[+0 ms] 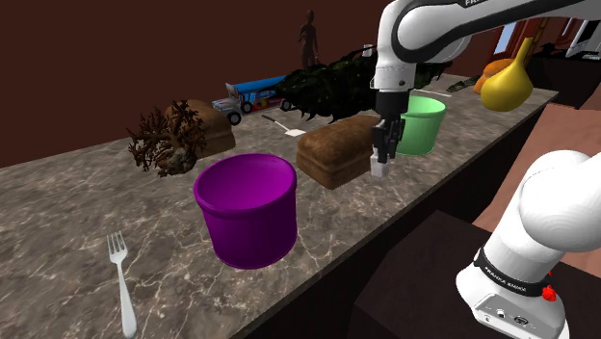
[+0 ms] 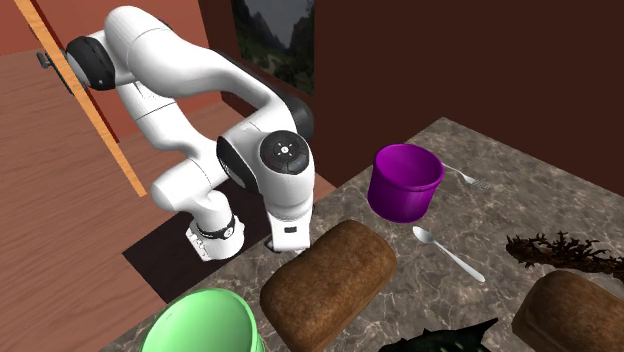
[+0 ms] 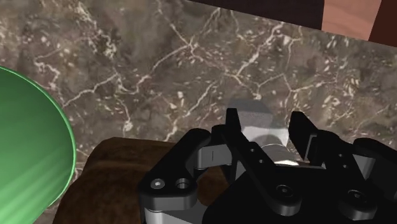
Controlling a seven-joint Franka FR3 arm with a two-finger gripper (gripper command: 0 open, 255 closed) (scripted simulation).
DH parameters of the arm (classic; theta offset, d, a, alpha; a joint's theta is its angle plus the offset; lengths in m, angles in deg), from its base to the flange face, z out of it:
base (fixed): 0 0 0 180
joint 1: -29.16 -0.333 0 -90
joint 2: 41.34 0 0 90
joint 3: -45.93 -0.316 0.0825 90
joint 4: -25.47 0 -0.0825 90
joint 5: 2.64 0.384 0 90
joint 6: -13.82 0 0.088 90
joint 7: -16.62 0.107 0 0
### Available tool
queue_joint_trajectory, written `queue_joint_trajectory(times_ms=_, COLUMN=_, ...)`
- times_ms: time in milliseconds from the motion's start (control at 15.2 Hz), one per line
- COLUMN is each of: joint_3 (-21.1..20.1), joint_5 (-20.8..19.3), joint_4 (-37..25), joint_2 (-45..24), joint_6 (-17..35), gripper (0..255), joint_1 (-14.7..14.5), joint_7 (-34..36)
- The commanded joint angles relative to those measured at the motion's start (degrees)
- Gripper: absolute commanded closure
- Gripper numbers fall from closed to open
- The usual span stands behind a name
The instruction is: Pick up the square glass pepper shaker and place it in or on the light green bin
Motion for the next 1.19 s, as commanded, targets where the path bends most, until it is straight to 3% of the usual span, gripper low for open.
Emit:
queue_joint_trajectory(times_ms=0, joint_3=0.0, joint_5=0.0, joint_4=-1.3, joint_2=0.4, joint_6=-1.7, gripper=255, joint_1=0.0, joint_7=0.3)
queue_joint_trajectory(times_ms=1122, joint_3=0.1, joint_5=-0.3, joint_4=-14.1, joint_2=0.8, joint_6=-14.8, gripper=255, joint_1=-0.1, joint_7=2.1)
